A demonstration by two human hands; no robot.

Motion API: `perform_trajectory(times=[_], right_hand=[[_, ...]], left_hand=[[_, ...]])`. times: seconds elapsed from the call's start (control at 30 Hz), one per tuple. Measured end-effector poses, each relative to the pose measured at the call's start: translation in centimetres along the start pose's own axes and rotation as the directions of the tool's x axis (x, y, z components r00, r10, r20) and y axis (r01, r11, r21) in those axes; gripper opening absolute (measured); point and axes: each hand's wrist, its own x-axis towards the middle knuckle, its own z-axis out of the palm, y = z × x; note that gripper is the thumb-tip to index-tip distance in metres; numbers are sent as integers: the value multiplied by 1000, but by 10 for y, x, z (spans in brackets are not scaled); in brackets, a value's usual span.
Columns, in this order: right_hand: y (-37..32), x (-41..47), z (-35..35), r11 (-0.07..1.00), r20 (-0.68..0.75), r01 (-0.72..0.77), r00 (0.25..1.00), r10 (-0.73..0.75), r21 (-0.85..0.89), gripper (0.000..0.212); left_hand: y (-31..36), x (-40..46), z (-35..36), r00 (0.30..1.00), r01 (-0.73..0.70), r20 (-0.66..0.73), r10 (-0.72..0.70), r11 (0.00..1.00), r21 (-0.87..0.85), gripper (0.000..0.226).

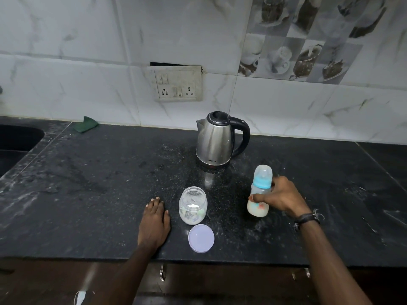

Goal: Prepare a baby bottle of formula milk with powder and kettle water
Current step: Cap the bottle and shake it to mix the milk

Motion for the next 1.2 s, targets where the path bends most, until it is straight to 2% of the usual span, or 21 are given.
perform_trajectory(times=[0.1, 0.17, 0.23, 0.3, 0.37, 0.43, 0.53, 0.6, 0.7, 0.8, 0.83, 0.93, 1.03, 1.13, 1.2], right_hand=[[-1, 1, 0, 995, -34, -5, 999, 2, -97, 71], [0, 2, 2, 999, 22, 25, 999, -25, -24, 57], [1, 1, 1, 999, -2, 24, 1000, -24, 40, 45], [2, 0, 2, 999, -49, 11, 999, -13, -46, 59], [1, 1, 6, 999, -7, 14, 1000, -14, -40, 71], [1, 1, 7, 1000, 3, 12, 1000, -12, 17, 66], [0, 0, 6, 999, -13, 20, 1000, -21, -30, 67], [1, 1, 7, 999, 13, 27, 1000, -28, 41, 60], [1, 1, 7, 997, -52, 49, 998, -46, 66, 48], [0, 1, 6, 988, 32, 59, 997, -64, 143, 44], [0, 1, 7, 989, 48, 52, 997, -59, 139, 45], [0, 2, 6, 999, -23, 47, 999, -47, 0, 55], [1, 3, 7, 998, 36, 49, 998, -50, 31, 61], [0, 1, 5, 999, 1, 50, 999, -50, -12, 59], [0, 1, 6, 995, 57, 60, 996, -64, 75, 61]], left_hand=[[0, 2, -1, 1000, 3, -2, -3, 1000, 0, 63], [-1, 1, -1, 1000, 3, -3, -3, 1000, -1, 64], [0, 0, 0, 1000, 3, 3, -3, 1000, 0, 64], [1, -1, 2, 1000, 0, 3, 0, 1000, 2, 64], [0, -3, 3, 1000, 6, -1, -6, 1000, -3, 63], [-1, -2, 2, 1000, -1, -9, 1, 1000, 1, 63], [-1, 0, 2, 1000, -1, -9, 1, 1000, 5, 62], [-2, 0, 4, 1000, 1, -14, -1, 1000, -2, 62], [-2, 0, 3, 1000, -3, -20, 3, 1000, 2, 62], [-3, 0, 4, 1000, -8, -19, 9, 1000, 4, 61], [-3, 1, 4, 1000, -10, -19, 10, 1000, 6, 61], [-3, 1, 5, 1000, -9, -20, 9, 1000, 7, 62], [-3, 0, 5, 1000, -11, -24, 11, 1000, 4, 61], [-3, 1, 5, 1000, -16, -21, 17, 1000, 10, 61], [-4, 1, 5, 1000, -9, -16, 9, 1000, 8, 61]])
